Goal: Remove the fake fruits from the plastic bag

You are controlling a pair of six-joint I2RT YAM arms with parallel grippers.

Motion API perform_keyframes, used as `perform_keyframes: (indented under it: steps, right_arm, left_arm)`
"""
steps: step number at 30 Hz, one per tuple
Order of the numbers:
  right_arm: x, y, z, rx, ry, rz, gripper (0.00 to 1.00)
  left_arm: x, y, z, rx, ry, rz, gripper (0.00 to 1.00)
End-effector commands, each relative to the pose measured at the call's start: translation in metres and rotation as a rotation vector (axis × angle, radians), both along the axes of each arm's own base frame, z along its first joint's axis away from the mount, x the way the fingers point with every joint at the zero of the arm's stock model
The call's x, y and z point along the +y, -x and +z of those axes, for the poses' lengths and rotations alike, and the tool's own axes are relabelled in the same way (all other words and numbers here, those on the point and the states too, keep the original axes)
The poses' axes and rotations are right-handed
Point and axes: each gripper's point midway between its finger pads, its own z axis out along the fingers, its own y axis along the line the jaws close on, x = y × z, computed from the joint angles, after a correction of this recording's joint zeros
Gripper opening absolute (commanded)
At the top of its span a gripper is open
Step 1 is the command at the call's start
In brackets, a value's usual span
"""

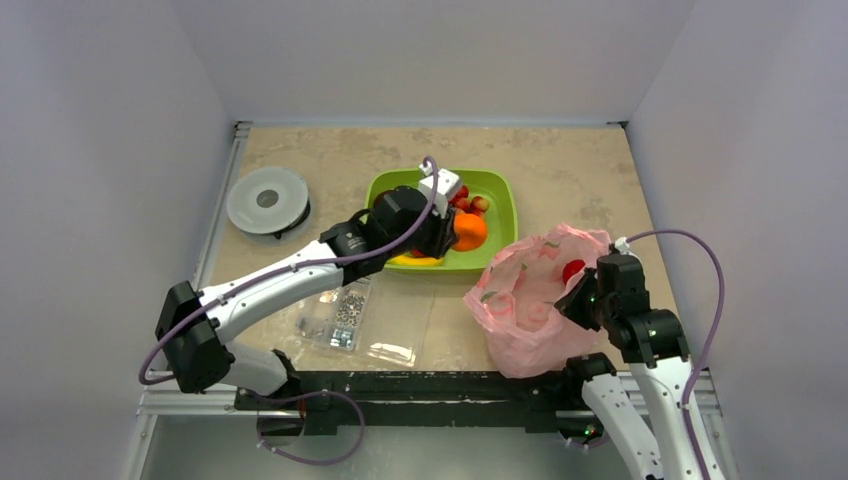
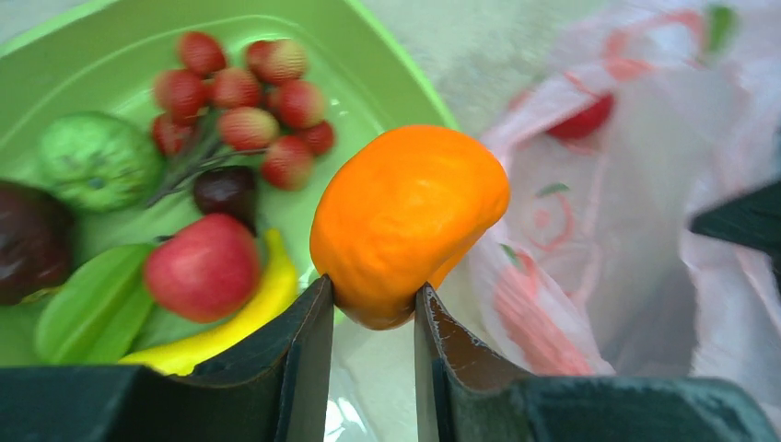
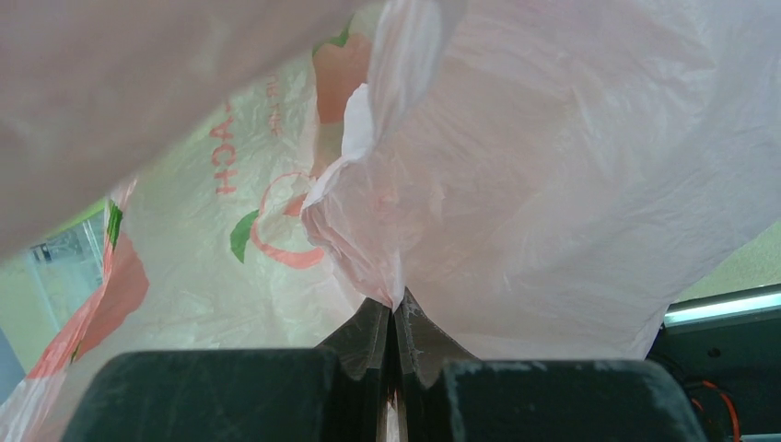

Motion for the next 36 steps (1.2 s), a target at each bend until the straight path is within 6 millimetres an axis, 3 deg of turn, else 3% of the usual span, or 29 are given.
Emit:
perform_keyframes:
  steps: [1, 9, 12, 17, 20, 23, 29, 33, 36]
  right_arm:
    - [-0.004, -0.008, 0.016, -0.052, 0.005, -0.031, 0.0]
    - [0.007, -0.011, 0.016, -0.064, -0.021, 0.037, 0.0]
    - [0.025, -0.012, 0.021, -0.085, -0.09, 0.122, 0.0]
    - [0.041, -0.028, 0.059, -0.267, -0.123, 0.245, 0.0]
    - [0.046, -0.04, 0.089, -0.38, -0.111, 0.302, 0.0]
    - [0.044, -0.053, 0.112, -0.425, -0.05, 0.339, 0.0]
    - [0.013, -0.074, 0.139, -0.372, 0.175, 0.314, 0.0]
    - [0.01, -0.073, 0.156, -0.378, 0.232, 0.355, 0.0]
    - [0.01, -0.069, 0.155, -0.361, 0.236, 0.377, 0.0]
  left_arm:
    - [0.043, -0.044, -0.005, 0.038, -0.026, 0.265, 0.0]
    - [0.071, -0.113, -0.034, 0.168, -0.093, 0.49, 0.0]
    - [0.081, -0.134, -0.046, 0.19, -0.1, 0.534, 0.01]
    - [0.097, -0.149, -0.06, 0.226, -0.107, 0.575, 0.44]
    - [0.102, -0.147, -0.06, 0.242, -0.094, 0.575, 0.59]
    - [0.096, -0.136, -0.043, 0.229, -0.02, 0.519, 0.69]
    - [0.08, -0.109, -0.002, 0.219, 0.113, 0.369, 0.76]
    - [0.06, -0.085, 0.026, 0.225, 0.223, 0.205, 0.77]
    - [0.036, -0.06, 0.05, 0.225, 0.358, 0.04, 0.75]
